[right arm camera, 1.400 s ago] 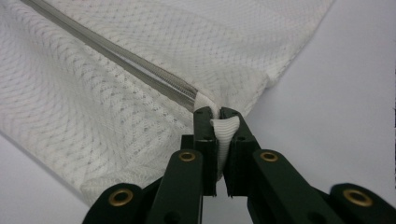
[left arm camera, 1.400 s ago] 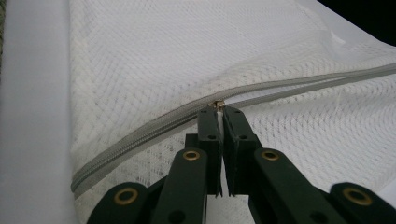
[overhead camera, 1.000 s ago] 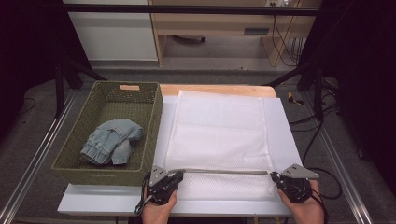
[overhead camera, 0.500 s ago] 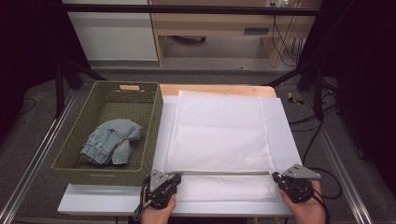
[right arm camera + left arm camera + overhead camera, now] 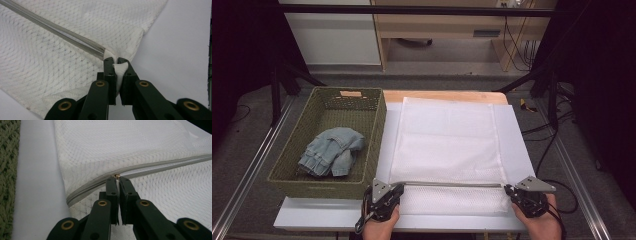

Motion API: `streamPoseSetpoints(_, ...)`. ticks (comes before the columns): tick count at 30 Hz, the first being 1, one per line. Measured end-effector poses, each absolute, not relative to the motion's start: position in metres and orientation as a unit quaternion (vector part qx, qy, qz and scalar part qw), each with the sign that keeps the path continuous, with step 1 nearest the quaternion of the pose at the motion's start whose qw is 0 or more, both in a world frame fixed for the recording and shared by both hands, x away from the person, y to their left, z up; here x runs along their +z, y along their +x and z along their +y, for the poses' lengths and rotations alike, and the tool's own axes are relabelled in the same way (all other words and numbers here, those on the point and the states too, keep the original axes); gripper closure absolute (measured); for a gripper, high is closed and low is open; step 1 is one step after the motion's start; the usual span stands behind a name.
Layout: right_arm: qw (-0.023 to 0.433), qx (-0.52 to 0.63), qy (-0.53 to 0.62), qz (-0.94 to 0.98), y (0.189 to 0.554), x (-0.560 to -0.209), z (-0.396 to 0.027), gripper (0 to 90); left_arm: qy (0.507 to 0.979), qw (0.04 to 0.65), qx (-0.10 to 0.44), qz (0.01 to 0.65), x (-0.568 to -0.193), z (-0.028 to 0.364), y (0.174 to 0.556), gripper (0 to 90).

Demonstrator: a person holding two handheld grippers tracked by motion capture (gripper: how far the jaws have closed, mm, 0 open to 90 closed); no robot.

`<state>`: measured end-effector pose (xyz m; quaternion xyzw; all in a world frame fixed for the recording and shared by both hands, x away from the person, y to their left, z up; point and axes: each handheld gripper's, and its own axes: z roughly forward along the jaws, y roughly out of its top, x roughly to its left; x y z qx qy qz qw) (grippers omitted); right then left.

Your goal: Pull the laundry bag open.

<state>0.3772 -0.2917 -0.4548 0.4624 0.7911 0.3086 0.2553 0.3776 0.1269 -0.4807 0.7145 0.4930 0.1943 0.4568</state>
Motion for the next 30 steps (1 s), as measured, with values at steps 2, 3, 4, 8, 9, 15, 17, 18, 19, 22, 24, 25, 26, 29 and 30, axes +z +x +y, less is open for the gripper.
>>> streamPoseSetpoints(2, 0.255, 0.309, 0.460, 0.792, 0.377, -0.455, -0.291, 85.9, 0.716, 0.455, 0.196, 0.492, -0.481, 0.128, 0.376, 87.0)
streamPoseSetpoints(3, 0.255, 0.307, 0.458, 0.794, 0.377, -0.455, -0.290, 86.0, 0.716, 0.455, 0.196, 0.492, -0.481, 0.128, 0.376, 87.0)
streamPoseSetpoints(4, 0.256, 0.304, 0.457, 0.796, 0.378, -0.455, -0.290, 86.0, 0.715, 0.456, 0.196, 0.493, -0.482, 0.128, 0.375, 87.0)
streamPoseSetpoints(8, 0.254, 0.293, 0.453, 0.802, 0.379, -0.457, -0.288, 85.9, 0.716, 0.455, 0.196, 0.492, -0.483, 0.130, 0.369, 87.0)
streamPoseSetpoints(9, 0.255, 0.294, 0.455, 0.801, 0.378, -0.456, -0.288, 86.0, 0.715, 0.455, 0.196, 0.493, -0.484, 0.131, 0.368, 87.0)
streamPoseSetpoints(15, 0.253, 0.290, 0.453, 0.804, 0.378, -0.457, -0.289, 85.9, 0.718, 0.451, 0.196, 0.493, -0.486, 0.134, 0.367, 87.0)
streamPoseSetpoints(17, 0.251, 0.291, 0.454, 0.804, 0.378, -0.457, -0.290, 85.9, 0.716, 0.453, 0.197, 0.494, -0.484, 0.135, 0.366, 87.0)
streamPoseSetpoints(18, 0.251, 0.293, 0.455, 0.802, 0.377, -0.457, -0.290, 85.9, 0.715, 0.454, 0.199, 0.494, -0.484, 0.136, 0.366, 87.0)
streamPoseSetpoints(19, 0.251, 0.293, 0.456, 0.802, 0.377, -0.457, -0.290, 85.9, 0.715, 0.453, 0.202, 0.493, -0.484, 0.137, 0.365, 87.0)
streamPoseSetpoints(22, 0.250, 0.288, 0.452, 0.806, 0.378, -0.457, -0.289, 85.9, 0.713, 0.454, 0.203, 0.495, -0.483, 0.139, 0.364, 87.0)
streamPoseSetpoints(24, 0.250, 0.289, 0.452, 0.806, 0.377, -0.457, -0.289, 85.9, 0.716, 0.451, 0.207, 0.491, -0.484, 0.138, 0.362, 87.0)
streamPoseSetpoints(25, 0.250, 0.289, 0.453, 0.806, 0.377, -0.457, -0.289, 85.9, 0.719, 0.447, 0.210, 0.489, -0.484, 0.138, 0.360, 87.0)
streamPoseSetpoints(26, 0.250, 0.289, 0.452, 0.806, 0.378, -0.457, -0.289, 85.9, 0.722, 0.445, 0.213, 0.485, -0.484, 0.138, 0.359, 87.0)
streamPoseSetpoints(29, 0.248, 0.288, 0.451, 0.807, 0.378, -0.458, -0.289, 85.9, 0.722, 0.443, 0.219, 0.484, -0.485, 0.139, 0.356, 87.0)
streamPoseSetpoints(30, 0.248, 0.288, 0.452, 0.807, 0.378, -0.458, -0.289, 85.9, 0.721, 0.443, 0.219, 0.486, -0.486, 0.140, 0.356, 87.0)
